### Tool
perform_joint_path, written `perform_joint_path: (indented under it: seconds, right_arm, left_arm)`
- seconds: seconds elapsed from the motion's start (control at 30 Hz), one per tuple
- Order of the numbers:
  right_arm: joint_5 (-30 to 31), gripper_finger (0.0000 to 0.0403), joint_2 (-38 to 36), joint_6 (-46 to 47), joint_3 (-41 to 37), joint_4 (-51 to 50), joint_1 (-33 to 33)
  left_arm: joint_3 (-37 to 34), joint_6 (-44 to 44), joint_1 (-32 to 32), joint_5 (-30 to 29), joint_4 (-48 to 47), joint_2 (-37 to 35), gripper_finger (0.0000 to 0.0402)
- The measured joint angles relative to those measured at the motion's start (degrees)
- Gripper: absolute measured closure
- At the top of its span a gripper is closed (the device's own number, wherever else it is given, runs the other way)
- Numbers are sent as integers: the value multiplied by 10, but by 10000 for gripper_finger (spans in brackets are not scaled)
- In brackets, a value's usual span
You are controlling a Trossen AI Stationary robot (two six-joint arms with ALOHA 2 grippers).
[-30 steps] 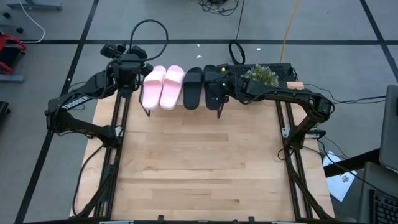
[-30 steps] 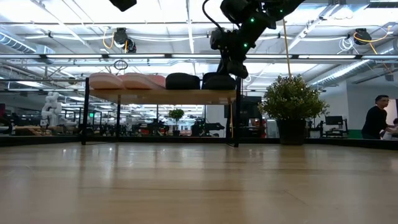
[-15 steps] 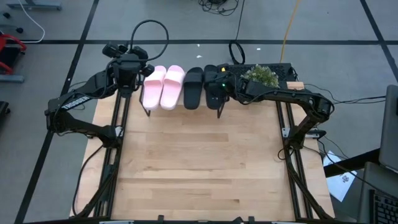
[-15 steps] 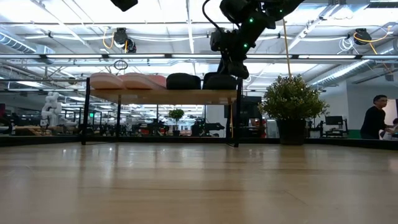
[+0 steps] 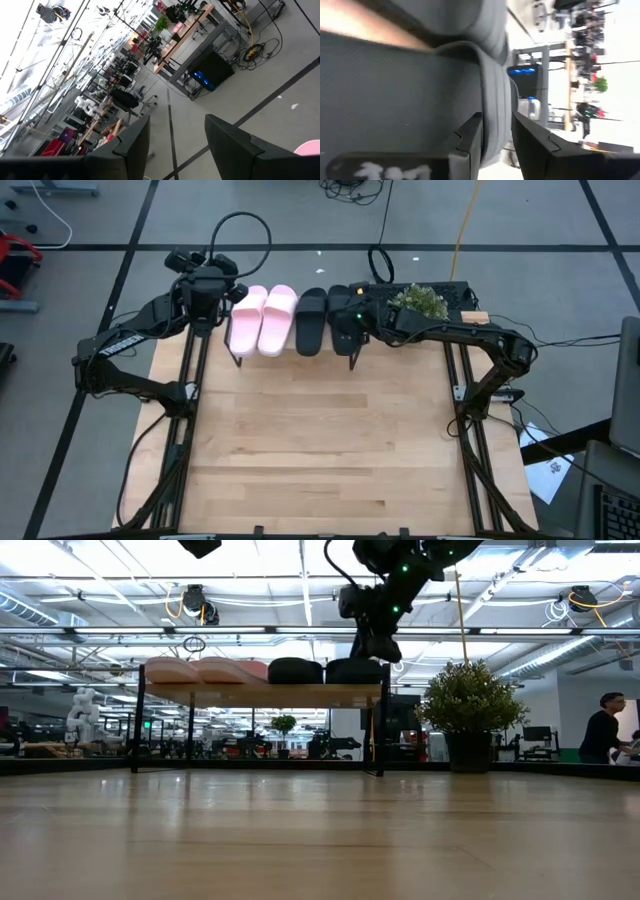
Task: Pick and place slides into the shelf
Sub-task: Put the black slipper on the shelf, then return to Home Position
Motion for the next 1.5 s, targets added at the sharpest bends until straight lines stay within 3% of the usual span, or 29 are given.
perform_joint_path:
  seconds: [0.93,1.5]
  right_arm:
    - [9,307,0,20,0,-39,0]
    - [9,307,0,35,0,-48,38]
  left_arm:
    - [0,1,0,0,0,0,204]
    - [0,-4,0,0,0,0,204]
